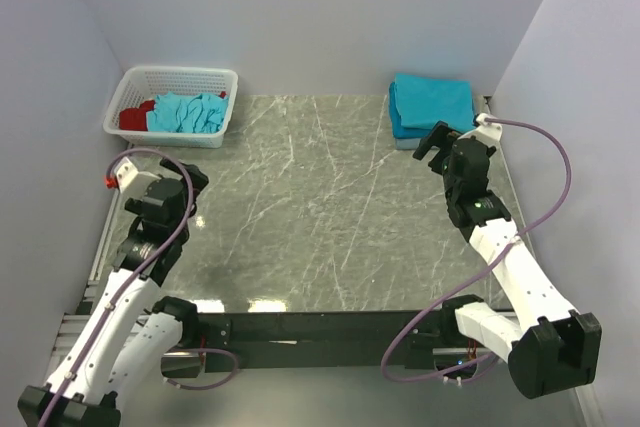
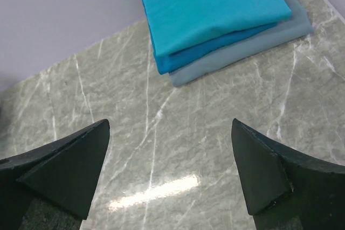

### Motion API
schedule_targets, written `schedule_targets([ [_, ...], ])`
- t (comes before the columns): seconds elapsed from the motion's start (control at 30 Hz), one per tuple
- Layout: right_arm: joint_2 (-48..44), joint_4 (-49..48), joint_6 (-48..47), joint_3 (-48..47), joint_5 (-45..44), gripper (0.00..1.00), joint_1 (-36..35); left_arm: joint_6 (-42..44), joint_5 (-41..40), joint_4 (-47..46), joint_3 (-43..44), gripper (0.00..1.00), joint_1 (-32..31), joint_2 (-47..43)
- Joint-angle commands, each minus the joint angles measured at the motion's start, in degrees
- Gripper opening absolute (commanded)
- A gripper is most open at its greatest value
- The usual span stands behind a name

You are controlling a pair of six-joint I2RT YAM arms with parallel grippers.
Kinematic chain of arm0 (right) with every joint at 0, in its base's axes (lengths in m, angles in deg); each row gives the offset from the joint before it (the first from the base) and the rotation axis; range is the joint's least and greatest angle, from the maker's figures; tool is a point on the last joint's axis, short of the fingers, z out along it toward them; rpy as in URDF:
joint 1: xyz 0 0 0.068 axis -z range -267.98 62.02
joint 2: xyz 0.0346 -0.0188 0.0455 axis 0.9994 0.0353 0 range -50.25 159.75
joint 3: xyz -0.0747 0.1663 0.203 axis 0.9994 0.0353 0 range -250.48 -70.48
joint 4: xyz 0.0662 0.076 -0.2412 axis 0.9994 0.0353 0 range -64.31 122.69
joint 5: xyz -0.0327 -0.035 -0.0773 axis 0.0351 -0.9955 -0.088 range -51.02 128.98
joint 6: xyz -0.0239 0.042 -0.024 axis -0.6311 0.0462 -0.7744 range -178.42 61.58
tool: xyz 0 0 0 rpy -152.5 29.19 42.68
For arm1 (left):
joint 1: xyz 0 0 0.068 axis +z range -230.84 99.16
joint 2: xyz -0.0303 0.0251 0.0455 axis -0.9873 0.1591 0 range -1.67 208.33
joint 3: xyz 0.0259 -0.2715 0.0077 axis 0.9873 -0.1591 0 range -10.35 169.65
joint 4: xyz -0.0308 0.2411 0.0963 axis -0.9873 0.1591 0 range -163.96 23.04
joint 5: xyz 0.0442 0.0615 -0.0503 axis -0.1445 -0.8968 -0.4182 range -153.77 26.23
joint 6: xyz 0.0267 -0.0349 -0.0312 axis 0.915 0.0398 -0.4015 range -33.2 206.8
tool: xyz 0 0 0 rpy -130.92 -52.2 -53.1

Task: Fold and stack the t-shirts
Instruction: Grab the tshirt from the pile

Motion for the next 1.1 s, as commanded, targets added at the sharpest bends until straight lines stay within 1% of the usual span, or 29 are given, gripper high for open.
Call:
schedule_targets([
  [0.0, -0.7, -2.3, 2.1, -3.4, -1.3, 1.0, -0.2, 2.7, -0.8, -3.2, 4.4, 0.99, 0.4, 4.1],
  [0.07, -1.0, -2.4, 3.6, -3.5, -1.2, 1.0, -0.2, 3.9, -1.6, -4.8, 7.4, 0.99, 0.5, 7.2],
  [0.1, -1.0, -2.4, 4.5, -3.5, -1.9, 1.0, -0.1, 4.5, -2.9, -4.9, 8.6, 0.99, 0.5, 11.1],
  [0.13, -1.0, -2.4, 5.4, -3.7, -2.5, 1.0, -0.2, 4.6, -3.5, -4.2, 12.0, 0.99, 0.7, 13.2],
  [0.17, -0.9, -2.5, 6.2, -4.2, -2.0, 1.0, -0.1, 5.0, -3.0, -3.6, 14.1, 0.99, 1.5, 17.6],
  [0.23, -0.9, -2.4, 5.4, -5.0, -1.3, 1.0, -0.2, 8.1, 0.6, -4.1, 19.4, 0.99, 2.6, 22.1],
  [0.27, -0.9, -2.5, 5.2, -5.3, -0.6, 1.0, -0.2, 8.8, 1.5, -5.3, 21.1, 0.99, 4.4, 26.6],
  [0.3, -1.0, -2.4, 5.3, -5.4, -0.6, 1.0, -0.2, 10.5, 4.7, -6.1, 22.7, 0.99, 5.5, 28.9],
  [0.33, -1.0, -2.5, 5.1, -5.2, -0.5, 1.0, -0.2, 11.1, 6.1, -6.6, 26.4, 1.0, 7.0, 31.3],
  [0.37, -1.1, -2.5, 4.2, -4.6, 0.7, 1.0, -0.3, 11.2, 7.8, -5.8, 28.8, 0.99, 10.1, 36.6],
  [0.4, -1.0, -4.5, 3.4, -4.1, 1.1, 1.0, -0.3, 11.8, 9.2, -5.3, 31.3, 0.99, 11.7, 39.3],
  [0.43, -0.9, -4.9, 2.6, -3.9, 1.5, 1.0, -0.2, 12.5, 11.1, -5.0, 36.5, 0.99, 14.2, 42.2],
  [0.47, -0.7, -5.1, 2.5, -3.5, 0.8, 1.0, -0.3, 13.9, 11.7, -4.7, 39.2, 1.0, 15.3, 48.1],
  [0.5, -0.5, -5.4, 2.8, -3.4, 0.2, 1.0, -0.2, 15.2, 12.7, -4.3, 42.2, 0.99, 15.5, 51.2],
  [0.53, -0.2, -5.7, 2.9, -3.2, -0.1, 1.0, -0.2, 16.6, 15.6, -3.9, 48.6, 1.0, 17.6, 54.5],
  [0.57, 0.0, -6.1, 2.4, -3.2, -0.1, 1.0, -0.2, 18.1, 17.0, -2.8, 52.5, 1.0, 19.2, 61.4],
  [0.6, 0.3, -6.4, 2.0, -3.2, 0.6, 1.0, -0.2, 21.0, 18.0, 1.1, 56.6, 0.99, 19.8, 65.0],
  [0.63, 0.9, -6.5, 1.7, -3.2, 1.0, 1.0, -0.2, 22.2, 18.1, 2.4, 63.9, 1.0, 20.4, 68.3],
  [0.67, 1.4, -6.6, 1.1, -3.4, 1.2, 1.0, -0.2, 23.2, 17.7, 3.3, 66.8, 1.0, 20.7, 73.9],
  [0.7, 2.0, -6.8, 1.0, -3.5, 1.6, 1.0, -0.2, 24.9, 18.1, 4.1, 69.4, 0.99, 21.0, 76.3],
  [0.73, 3.2, -6.5, 1.0, -3.7, 1.7, 1.0, -0.2, 25.8, 18.7, 5.2, 73.7, 1.0, 21.7, 78.5],
  [0.77, 3.8, -6.2, 0.9, -4.4, 1.5, 1.0, -0.1, 26.5, 19.7, 5.7, 75.7, 0.99, 22.1, 82.7],
  [0.83, 6.1, -4.2, 0.7, -5.8, 2.2, 1.0, -0.2, 28.5, 21.0, 7.2, 81.3, 0.99, 22.9, 86.4],
  [0.87, 6.8, -3.5, -0.1, -7.2, 2.7, 1.0, -0.2, 28.9, 21.2, 7.6, 83.0, 0.99, 23.5, 89.6],
  [0.93, 8.9, -3.0, -1.0, -8.5, 4.4, 1.0, -0.4, 31.0, 22.0, 8.0, 86.8, 1.0, 23.7, 92.4],
  [1.07, 11.8, 0.0, -1.2, -11.2, 6.1, 1.0, -0.3, 33.5, 22.0, 7.8, 90.1, 0.99, 23.8, 98.1],
])
